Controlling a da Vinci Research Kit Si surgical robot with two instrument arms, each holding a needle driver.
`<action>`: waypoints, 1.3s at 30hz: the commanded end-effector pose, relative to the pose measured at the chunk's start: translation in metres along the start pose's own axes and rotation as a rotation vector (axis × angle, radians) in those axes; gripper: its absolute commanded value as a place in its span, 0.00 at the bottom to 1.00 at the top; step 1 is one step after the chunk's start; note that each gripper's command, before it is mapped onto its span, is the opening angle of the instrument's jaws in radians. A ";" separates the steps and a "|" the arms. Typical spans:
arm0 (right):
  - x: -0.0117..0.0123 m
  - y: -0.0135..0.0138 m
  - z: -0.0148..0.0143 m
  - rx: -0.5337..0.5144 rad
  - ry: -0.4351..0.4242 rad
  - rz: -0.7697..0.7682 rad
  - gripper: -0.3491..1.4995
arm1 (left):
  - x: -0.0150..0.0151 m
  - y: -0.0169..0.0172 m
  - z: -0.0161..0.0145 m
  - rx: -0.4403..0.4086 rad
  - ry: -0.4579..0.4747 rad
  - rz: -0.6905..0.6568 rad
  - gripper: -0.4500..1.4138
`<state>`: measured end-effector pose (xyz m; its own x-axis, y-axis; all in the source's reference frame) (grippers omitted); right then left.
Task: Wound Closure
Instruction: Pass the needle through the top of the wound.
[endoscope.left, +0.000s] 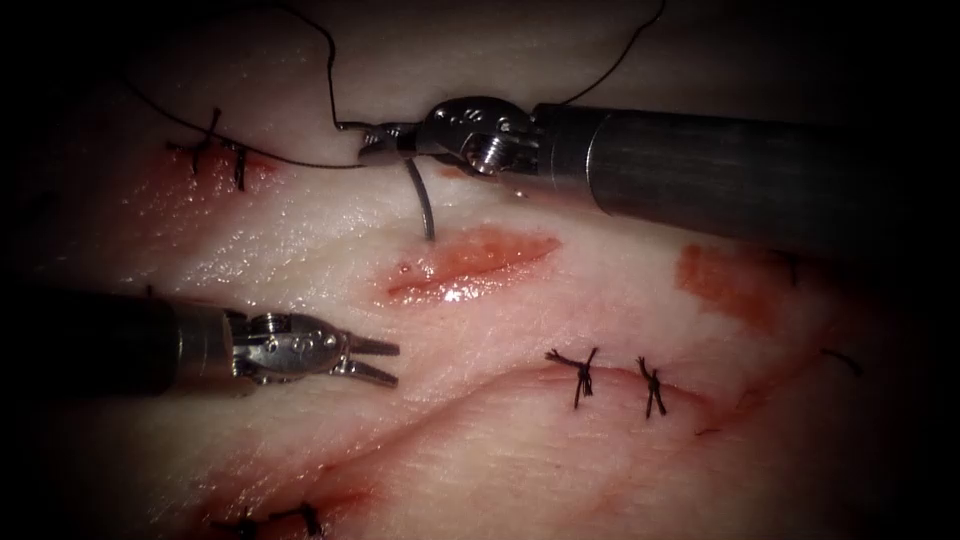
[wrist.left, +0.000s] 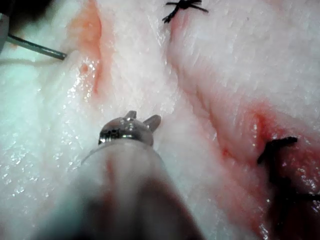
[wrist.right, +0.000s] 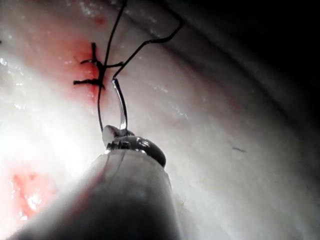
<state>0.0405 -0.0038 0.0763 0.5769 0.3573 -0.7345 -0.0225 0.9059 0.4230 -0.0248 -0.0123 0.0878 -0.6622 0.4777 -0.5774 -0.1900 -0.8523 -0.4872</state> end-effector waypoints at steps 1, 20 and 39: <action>0.0004 0.0003 0.0011 -0.008 0.037 -0.006 0.00 | 0.0002 -0.0002 0.0007 0.000 0.001 0.001 0.43; -0.0007 -0.0039 0.0007 0.240 0.290 0.845 0.00 | 0.0003 -0.0002 0.0006 -0.001 0.001 0.001 0.43; 0.0009 -0.0104 0.0009 0.508 0.276 1.330 0.00 | 0.0003 -0.0003 0.0006 -0.001 0.001 0.001 0.43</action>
<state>0.0410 -0.0140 0.0717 0.1888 0.9343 0.3025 -0.0903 -0.2903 0.9527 -0.0247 -0.0122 0.0877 -0.6624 0.4780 -0.5769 -0.1893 -0.8518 -0.4884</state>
